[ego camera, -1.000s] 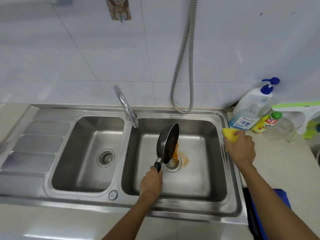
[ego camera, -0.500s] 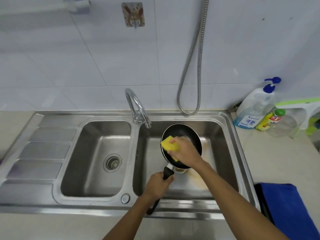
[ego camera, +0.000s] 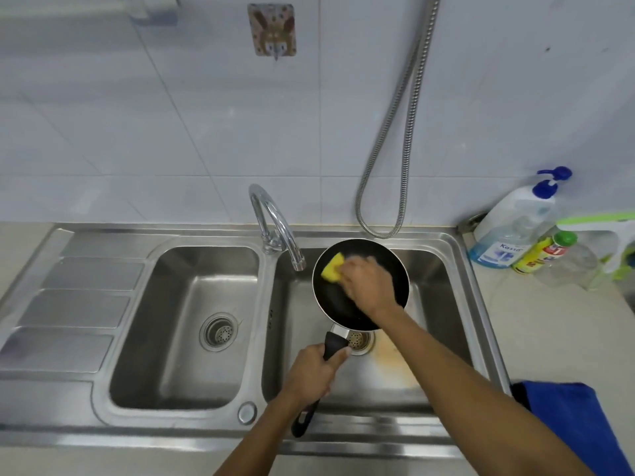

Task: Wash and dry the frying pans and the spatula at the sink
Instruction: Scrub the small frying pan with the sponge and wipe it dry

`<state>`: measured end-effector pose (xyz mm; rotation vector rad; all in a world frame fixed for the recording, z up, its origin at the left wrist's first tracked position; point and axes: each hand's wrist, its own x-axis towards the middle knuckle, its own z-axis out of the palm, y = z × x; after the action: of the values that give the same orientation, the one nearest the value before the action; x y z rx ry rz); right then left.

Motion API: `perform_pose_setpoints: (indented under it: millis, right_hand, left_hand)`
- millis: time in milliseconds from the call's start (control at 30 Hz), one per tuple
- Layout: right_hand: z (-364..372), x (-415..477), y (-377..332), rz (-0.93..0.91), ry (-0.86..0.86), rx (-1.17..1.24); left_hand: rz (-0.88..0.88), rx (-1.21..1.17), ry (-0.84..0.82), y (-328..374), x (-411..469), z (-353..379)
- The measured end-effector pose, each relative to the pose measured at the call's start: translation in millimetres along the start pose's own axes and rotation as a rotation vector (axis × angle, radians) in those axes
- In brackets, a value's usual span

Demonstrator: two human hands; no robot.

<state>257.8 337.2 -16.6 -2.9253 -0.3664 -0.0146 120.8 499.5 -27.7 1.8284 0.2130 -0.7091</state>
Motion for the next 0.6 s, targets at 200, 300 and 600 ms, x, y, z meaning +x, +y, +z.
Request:
perform_pose_setpoints:
  millis: [200,300,600]
  right_hand:
    - [-10.9,-35.6,14.7,0.036,-0.143,-0.126]
    - [-0.7,-55.3,-23.9,-0.047,-0.235,0.07]
    - [-12.2,-22.0,9.5,0.153,-0.202,-0.195]
  left_hand:
    - [0.003,-0.004,0.017,-1.8,6.2,-15.5]
    - [-0.002,0.049,-0.03,-2.5,7.6,-10.2]
    - [-0.049,-0.037,0.015,-10.6,0.0,-14.7]
